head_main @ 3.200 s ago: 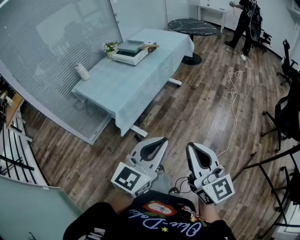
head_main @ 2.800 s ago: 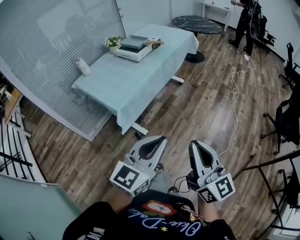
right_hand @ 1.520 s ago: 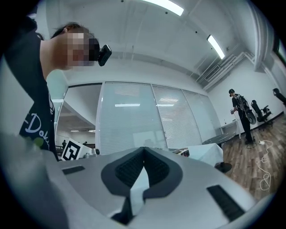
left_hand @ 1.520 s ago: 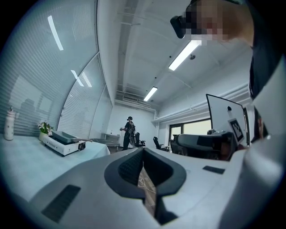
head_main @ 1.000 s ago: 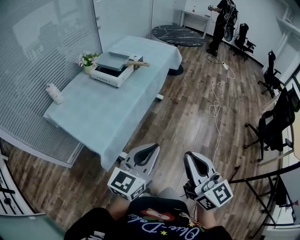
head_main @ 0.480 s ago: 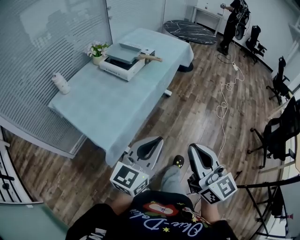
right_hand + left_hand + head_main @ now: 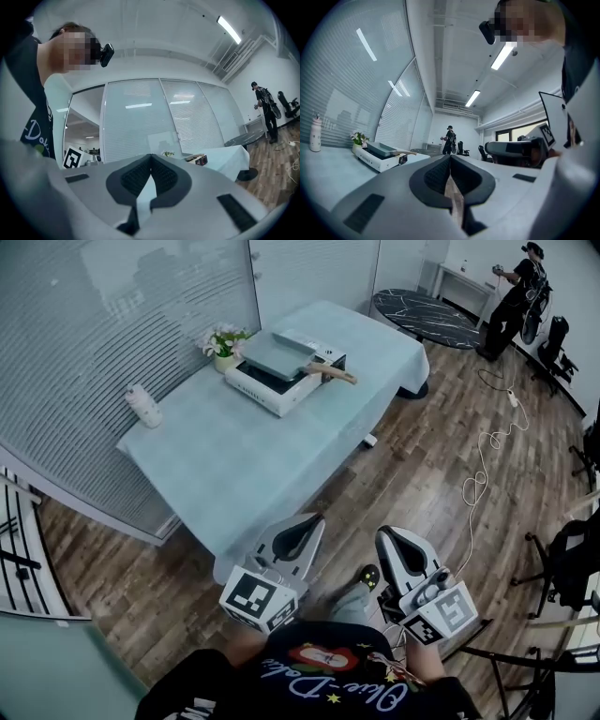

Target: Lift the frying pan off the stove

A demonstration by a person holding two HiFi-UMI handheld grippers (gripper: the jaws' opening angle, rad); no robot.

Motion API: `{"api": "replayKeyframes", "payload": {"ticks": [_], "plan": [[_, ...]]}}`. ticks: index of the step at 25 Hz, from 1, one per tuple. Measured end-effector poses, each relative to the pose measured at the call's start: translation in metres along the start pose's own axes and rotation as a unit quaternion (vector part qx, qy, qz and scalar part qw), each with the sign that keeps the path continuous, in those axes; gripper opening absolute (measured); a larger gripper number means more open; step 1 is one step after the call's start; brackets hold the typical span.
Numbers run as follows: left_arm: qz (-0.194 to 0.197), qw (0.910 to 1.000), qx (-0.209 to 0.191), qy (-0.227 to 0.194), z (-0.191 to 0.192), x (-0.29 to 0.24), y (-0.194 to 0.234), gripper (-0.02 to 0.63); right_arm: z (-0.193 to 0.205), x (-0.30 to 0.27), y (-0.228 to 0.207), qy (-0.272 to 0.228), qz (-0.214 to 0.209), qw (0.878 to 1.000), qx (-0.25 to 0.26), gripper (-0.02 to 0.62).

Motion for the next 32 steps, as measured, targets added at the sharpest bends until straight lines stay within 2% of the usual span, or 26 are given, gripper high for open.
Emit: {"api": "replayKeyframes", "payload": {"ticks": [12,24,32], "plan": [[-0.063,0.9978,-0.01,0.016,-0.009,-0.086,0.009,0.005,-0.004,-0.023,-0.107,0.0,-0.057,0.998,-0.038,0.0],[-0.12,0.9927,-0.014,0.009,-0.025,-0.129,0.004,0.005,-0.024,-0.031,-0.161,-0.016,-0.117,0.992,-0.045,0.0],[-0.133,0.9911,-0.01,0.006,-0.025,-0.169,-0.005,0.005,-0.027,-0.028,-0.204,-0.016,-0.13,0.99,-0.046,0.0]]}}
Point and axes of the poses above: the fingertips, and each gripper's own axes: x backward along the fingers, y to its left, z out of its underside, the point moved 5 cm from there along x, backward along the fingers, and after that the axes turned 5 degrees about y, right-handed, at the moved point
